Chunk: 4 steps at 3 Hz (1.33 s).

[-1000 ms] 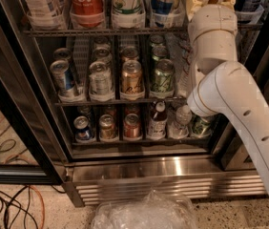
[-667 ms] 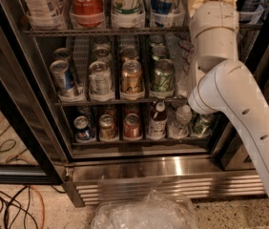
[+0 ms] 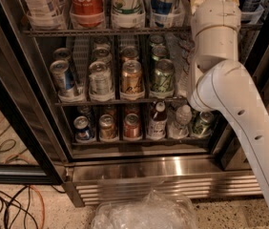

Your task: Pick orange can from top shelf of fridge

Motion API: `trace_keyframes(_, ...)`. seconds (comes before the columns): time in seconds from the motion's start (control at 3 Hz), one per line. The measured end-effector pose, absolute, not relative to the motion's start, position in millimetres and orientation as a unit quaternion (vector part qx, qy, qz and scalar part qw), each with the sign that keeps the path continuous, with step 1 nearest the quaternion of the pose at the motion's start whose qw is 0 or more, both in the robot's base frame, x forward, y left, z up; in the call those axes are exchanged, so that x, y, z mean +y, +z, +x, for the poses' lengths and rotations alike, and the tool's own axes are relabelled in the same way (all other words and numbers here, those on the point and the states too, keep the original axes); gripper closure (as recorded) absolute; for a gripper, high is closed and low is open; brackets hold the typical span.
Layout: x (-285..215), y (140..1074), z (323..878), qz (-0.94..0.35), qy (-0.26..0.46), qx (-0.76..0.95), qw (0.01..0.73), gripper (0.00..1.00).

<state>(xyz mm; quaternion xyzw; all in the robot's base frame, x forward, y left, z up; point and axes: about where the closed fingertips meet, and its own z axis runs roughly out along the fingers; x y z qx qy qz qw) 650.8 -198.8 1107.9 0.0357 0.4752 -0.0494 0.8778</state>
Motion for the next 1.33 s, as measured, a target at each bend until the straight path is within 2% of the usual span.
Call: trace_keyframes(1.33,-197,1114,628,0.025,-0.062,0.446,0.893,1.00)
